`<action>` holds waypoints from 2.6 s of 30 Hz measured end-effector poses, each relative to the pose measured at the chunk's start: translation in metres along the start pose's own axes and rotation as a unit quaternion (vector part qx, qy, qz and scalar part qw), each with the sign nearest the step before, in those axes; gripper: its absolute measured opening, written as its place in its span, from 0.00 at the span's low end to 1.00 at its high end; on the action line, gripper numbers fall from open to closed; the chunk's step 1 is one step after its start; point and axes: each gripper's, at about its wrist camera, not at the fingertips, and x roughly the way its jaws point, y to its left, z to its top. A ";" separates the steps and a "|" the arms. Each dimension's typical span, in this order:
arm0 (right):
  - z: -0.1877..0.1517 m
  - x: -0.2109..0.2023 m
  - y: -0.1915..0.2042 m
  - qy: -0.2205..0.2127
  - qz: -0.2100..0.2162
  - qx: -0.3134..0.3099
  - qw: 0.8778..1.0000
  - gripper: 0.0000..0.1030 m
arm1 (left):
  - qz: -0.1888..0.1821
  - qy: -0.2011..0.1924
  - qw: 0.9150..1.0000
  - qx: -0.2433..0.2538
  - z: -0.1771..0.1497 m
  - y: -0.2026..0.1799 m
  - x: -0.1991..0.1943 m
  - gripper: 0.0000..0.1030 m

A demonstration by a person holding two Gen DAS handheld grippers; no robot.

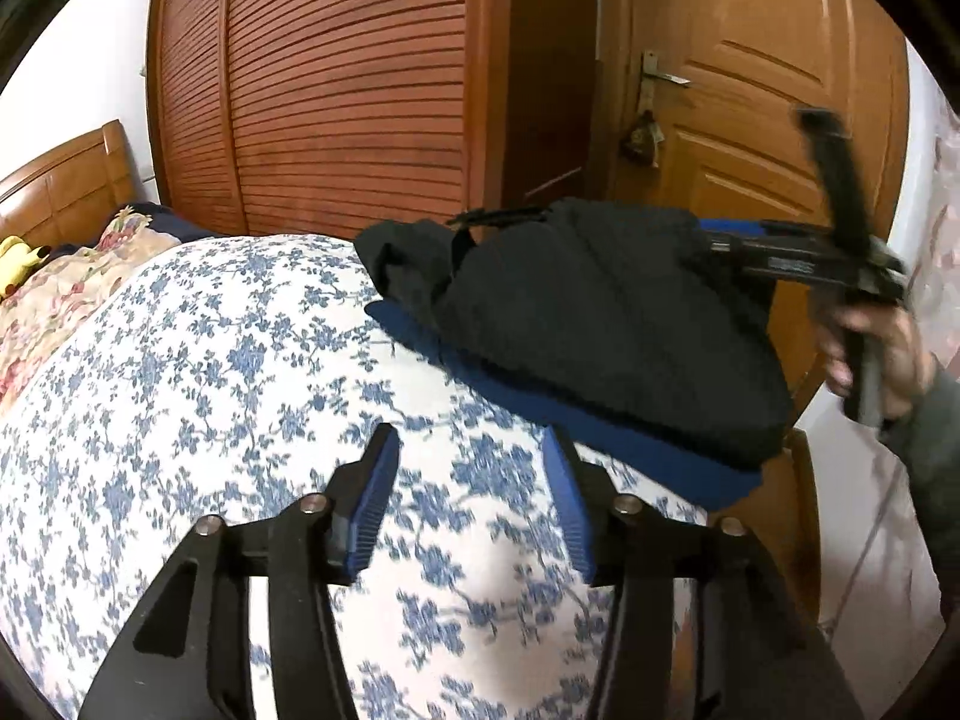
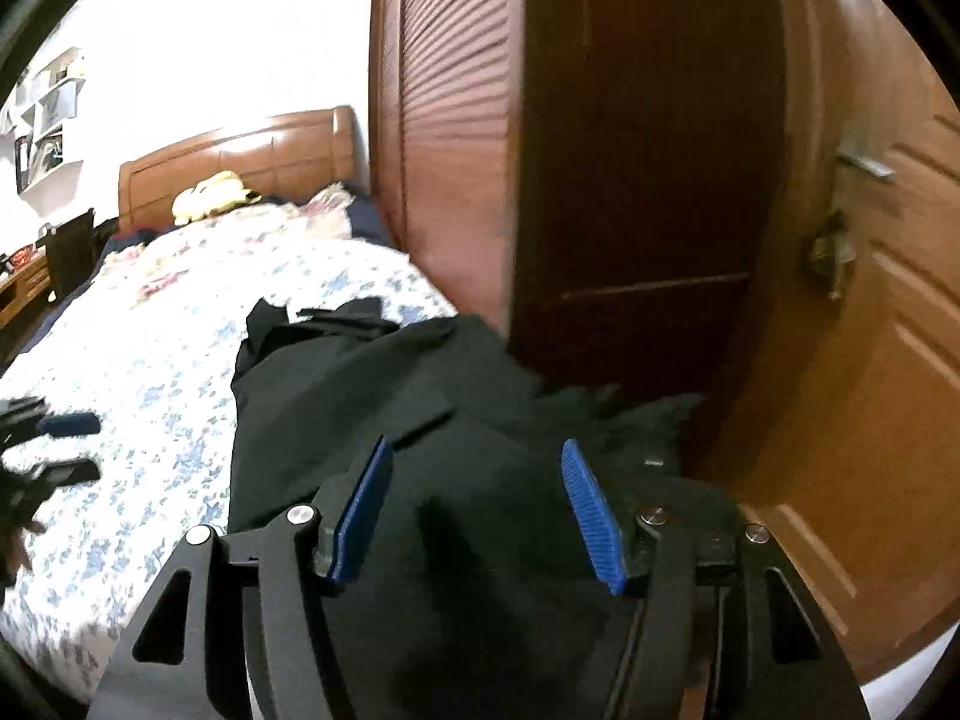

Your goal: Fold large clothes

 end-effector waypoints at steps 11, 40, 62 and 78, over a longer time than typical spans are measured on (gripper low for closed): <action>-0.008 0.048 -0.017 0.102 -0.022 0.016 0.994 0.59 | 0.019 -0.021 1.000 -0.014 -0.020 0.009 -0.033 0.62; -0.045 -0.082 0.221 0.000 0.133 -0.068 0.989 0.73 | 0.147 -0.035 0.985 -0.084 -0.124 0.068 -0.193 0.64; -0.084 -0.100 0.364 0.002 0.259 -0.104 0.960 0.84 | 0.341 -0.026 0.919 -0.197 -0.245 0.136 -0.334 0.64; -0.094 -0.121 0.397 -0.069 0.288 -0.103 0.950 0.84 | 0.418 -0.086 0.875 -0.229 -0.266 0.133 -0.411 0.65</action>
